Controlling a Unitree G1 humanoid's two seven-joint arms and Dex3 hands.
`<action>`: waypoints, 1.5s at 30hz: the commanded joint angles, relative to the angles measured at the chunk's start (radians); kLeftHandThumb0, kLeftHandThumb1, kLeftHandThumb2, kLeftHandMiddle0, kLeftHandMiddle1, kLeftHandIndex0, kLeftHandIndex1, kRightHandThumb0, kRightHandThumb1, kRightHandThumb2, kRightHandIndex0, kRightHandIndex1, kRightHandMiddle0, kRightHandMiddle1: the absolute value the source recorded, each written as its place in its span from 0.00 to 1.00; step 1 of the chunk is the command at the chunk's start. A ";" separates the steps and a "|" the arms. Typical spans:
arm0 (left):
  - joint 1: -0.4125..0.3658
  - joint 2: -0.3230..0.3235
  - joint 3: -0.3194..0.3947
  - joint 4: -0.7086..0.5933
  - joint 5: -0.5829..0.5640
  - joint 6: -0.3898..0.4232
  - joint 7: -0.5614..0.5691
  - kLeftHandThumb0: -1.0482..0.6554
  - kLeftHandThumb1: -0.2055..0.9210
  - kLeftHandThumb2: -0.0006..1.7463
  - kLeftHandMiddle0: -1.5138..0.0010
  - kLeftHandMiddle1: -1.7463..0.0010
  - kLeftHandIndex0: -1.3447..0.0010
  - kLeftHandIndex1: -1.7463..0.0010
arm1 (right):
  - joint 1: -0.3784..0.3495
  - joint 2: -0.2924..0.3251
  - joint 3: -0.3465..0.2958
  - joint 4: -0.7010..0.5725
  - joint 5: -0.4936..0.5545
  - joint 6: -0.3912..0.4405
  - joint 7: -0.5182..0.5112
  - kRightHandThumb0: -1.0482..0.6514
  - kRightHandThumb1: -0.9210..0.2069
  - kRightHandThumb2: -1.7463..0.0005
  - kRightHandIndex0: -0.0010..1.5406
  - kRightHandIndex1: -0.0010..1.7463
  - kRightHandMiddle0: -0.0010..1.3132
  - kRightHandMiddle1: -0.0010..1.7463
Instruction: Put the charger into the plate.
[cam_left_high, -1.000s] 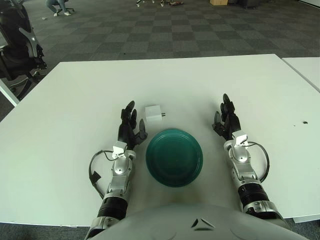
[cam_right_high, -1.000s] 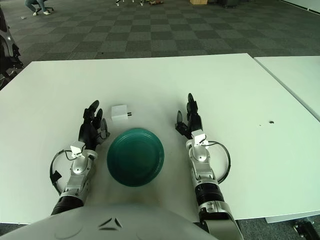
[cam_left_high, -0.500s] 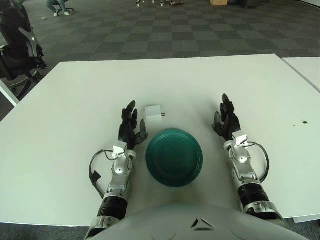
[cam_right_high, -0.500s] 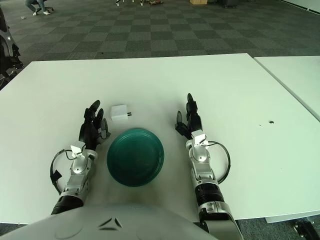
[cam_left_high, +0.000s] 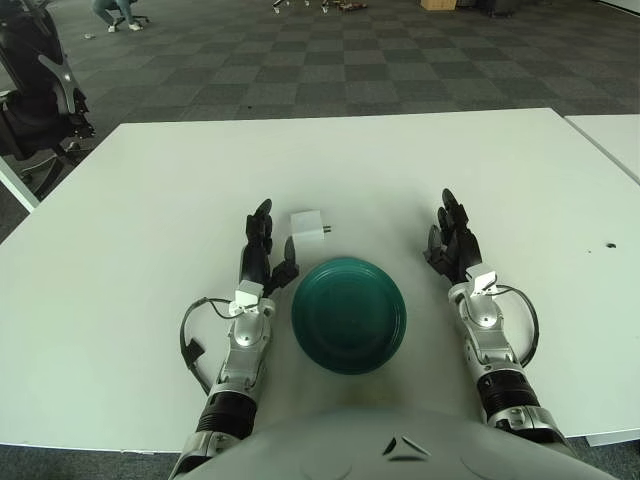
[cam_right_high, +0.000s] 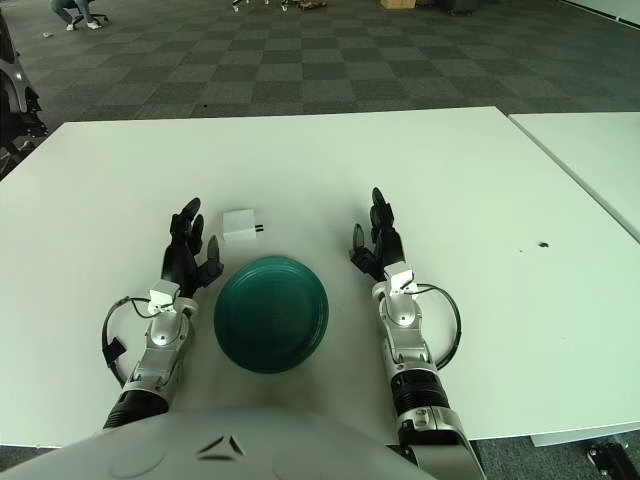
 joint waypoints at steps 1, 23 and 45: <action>0.012 0.197 -0.092 0.093 0.482 0.109 0.375 0.08 1.00 0.50 0.84 1.00 1.00 0.67 | 0.303 0.035 0.008 0.200 -0.001 0.016 0.015 0.14 0.00 0.53 0.01 0.00 0.00 0.10; -0.287 0.417 -0.222 0.095 0.604 0.189 0.102 0.00 1.00 0.30 0.80 0.97 0.93 0.32 | 0.299 0.038 -0.023 0.239 0.027 0.005 0.037 0.14 0.00 0.55 0.05 0.01 0.00 0.17; -0.434 0.484 -0.313 0.214 0.590 0.166 -0.107 0.00 1.00 0.35 0.84 1.00 0.95 0.38 | 0.287 0.041 -0.026 0.273 0.012 0.015 0.026 0.13 0.00 0.55 0.05 0.01 0.00 0.16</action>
